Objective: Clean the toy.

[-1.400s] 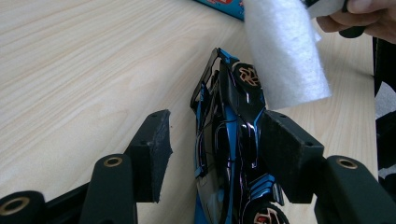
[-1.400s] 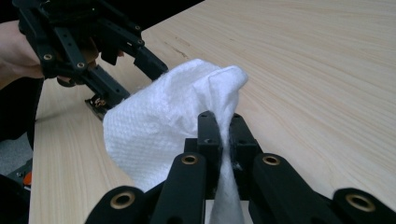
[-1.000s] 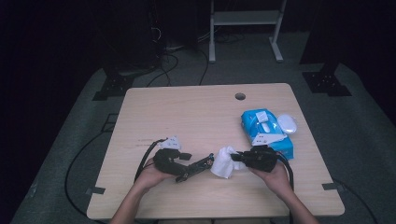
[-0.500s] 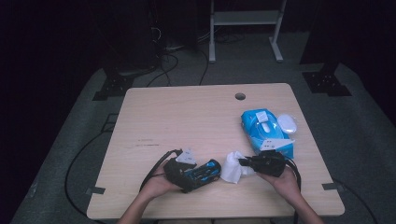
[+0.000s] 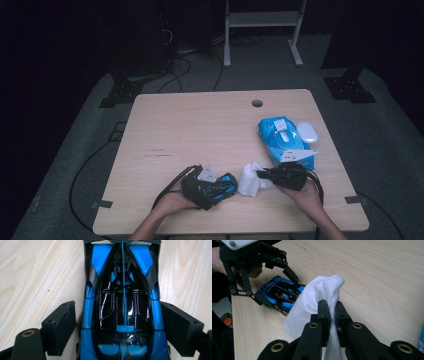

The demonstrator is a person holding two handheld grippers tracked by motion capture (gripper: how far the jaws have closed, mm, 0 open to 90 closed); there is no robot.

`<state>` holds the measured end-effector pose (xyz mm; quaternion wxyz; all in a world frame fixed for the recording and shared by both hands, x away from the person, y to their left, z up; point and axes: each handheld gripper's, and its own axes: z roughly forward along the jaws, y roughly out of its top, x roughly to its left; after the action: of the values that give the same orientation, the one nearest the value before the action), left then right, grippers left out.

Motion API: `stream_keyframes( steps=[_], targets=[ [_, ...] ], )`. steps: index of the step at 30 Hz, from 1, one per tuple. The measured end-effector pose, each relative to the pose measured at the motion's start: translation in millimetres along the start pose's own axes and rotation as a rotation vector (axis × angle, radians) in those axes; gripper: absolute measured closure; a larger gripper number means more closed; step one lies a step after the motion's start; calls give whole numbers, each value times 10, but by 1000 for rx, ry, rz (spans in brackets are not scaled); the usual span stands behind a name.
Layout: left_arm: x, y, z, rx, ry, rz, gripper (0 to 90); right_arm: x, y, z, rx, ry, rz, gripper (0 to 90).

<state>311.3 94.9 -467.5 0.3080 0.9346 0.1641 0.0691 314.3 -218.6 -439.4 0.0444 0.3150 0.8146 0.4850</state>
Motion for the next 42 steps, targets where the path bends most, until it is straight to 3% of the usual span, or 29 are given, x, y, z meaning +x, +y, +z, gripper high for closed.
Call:
stream_keyframes(
  steps=[2,3,10,16,19,25,32,37,42],
  targets=[
    [-5,4,-3,-10,-20,-1,191,5,0,1,-4,1,-4,854],
    [-19,3,-13,-20,-18,10,255,6,0,0,-5,2,-6,854],
    [-28,-12,-35,-20,-14,19,258,-6,4,-58,-24,-2,6,853],
    [-2,13,-94,-61,-30,9,264,-16,0,-85,-31,-6,6,853],
    [-14,31,-98,-53,-16,30,265,-19,-1,-87,-32,-6,7,853],
    [-3,9,-34,-29,-24,18,265,-18,0,-84,-33,-5,8,853],
    [21,15,-15,-34,-39,-5,257,-15,2,-83,-33,-5,8,853],
    [38,28,11,-34,-24,-20,193,-13,-3,-70,-32,-4,12,852],
    [7,39,52,-24,-20,1,187,-22,-5,-73,-33,-4,13,852]
  ],
)
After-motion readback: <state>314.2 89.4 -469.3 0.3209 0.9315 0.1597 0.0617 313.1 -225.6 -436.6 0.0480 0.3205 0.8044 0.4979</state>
